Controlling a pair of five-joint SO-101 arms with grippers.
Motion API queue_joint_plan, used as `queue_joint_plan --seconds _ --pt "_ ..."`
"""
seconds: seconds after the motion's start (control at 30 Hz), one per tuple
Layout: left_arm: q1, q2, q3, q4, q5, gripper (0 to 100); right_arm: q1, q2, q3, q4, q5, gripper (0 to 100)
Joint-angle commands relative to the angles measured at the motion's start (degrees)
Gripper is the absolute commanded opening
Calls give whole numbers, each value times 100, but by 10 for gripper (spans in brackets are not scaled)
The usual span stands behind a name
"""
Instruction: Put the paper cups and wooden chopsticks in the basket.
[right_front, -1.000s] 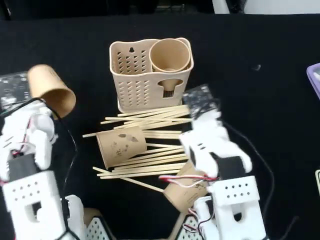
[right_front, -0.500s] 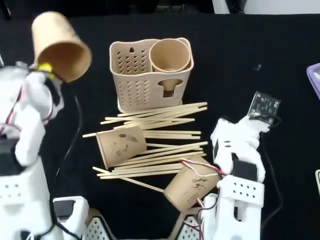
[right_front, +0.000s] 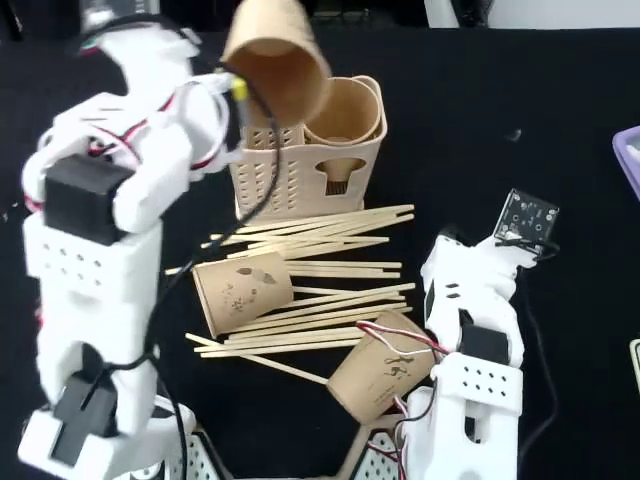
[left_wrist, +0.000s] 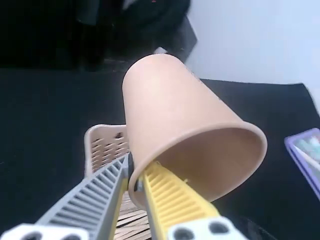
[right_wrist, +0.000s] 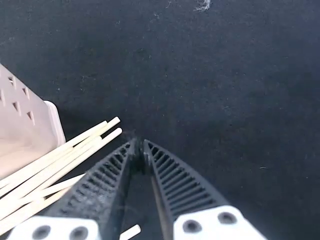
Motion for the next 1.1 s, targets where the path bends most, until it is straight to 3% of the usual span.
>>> queue_joint_plan --seconds 0.0,0.3,0.5,1.07 --pt "585 255 -488 18 26 30 88 -101 -13 -132 -53 12" --pt "1235 993 -505 167 35 30 88 -101 -13 -123 -44 12" --pt "1182 1020 -549 492 18 30 88 -101 -13 -132 -44 12" --pt "444 1415 -681 457 -264 32 88 -101 -4 -114 -44 12"
